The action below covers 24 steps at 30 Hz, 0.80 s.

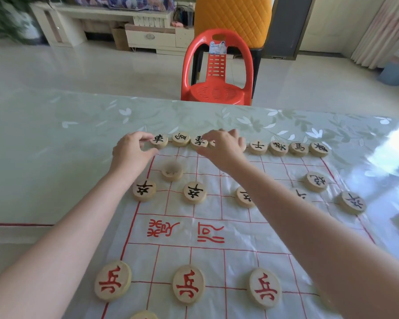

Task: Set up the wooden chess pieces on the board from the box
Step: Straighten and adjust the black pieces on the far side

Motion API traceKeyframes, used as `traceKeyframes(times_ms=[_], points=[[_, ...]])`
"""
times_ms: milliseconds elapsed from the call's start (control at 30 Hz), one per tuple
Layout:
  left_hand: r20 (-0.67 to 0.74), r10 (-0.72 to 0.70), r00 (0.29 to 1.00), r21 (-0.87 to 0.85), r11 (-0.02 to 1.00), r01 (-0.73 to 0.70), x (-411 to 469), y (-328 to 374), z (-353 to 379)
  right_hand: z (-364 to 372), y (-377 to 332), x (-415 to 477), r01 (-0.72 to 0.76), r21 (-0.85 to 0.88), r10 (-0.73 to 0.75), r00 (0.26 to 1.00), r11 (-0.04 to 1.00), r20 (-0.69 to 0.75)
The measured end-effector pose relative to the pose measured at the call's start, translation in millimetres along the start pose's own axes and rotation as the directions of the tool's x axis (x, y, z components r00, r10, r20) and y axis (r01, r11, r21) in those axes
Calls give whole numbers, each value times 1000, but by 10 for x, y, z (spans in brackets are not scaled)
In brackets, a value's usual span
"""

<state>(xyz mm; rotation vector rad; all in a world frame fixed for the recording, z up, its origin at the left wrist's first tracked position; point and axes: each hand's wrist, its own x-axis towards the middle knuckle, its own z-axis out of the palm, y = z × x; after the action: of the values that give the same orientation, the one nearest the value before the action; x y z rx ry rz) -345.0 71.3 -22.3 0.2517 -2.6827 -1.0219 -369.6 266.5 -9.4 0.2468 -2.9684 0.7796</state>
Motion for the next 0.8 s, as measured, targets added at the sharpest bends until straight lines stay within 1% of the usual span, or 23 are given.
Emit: traceKeyframes(times_ms=[133,267,333,400,533,633,733,800], points=[[85,37,996,92,995,-45,254,-65,48,168,-210,368,49,-14,-47,991,999,128],[188,96,977,89,989,-114,442,-80,99,190,-275,510,73,-29,-64,971,997,230],[223,121,967,77,987,-141,489,-92,119,233,-271,554,104,-53,-89,967,993,237],[258,131,957,103,981,-162,514,-96,121,289,-261,605,135,-77,-116,968,988,221],[253,124,960,80,986,-148,536,-142,120,352,-230,625,145,-38,-137,974,989,178],[240,132,962,108,981,-162,546,-165,141,371,-244,613,173,-46,-168,980,984,102],[139,131,982,174,973,-154,563,-173,166,414,-276,597,192,-93,-187,980,977,63],[64,105,992,212,970,-116,566,-162,193,468,-272,568,205,-138,-200,979,969,49]])
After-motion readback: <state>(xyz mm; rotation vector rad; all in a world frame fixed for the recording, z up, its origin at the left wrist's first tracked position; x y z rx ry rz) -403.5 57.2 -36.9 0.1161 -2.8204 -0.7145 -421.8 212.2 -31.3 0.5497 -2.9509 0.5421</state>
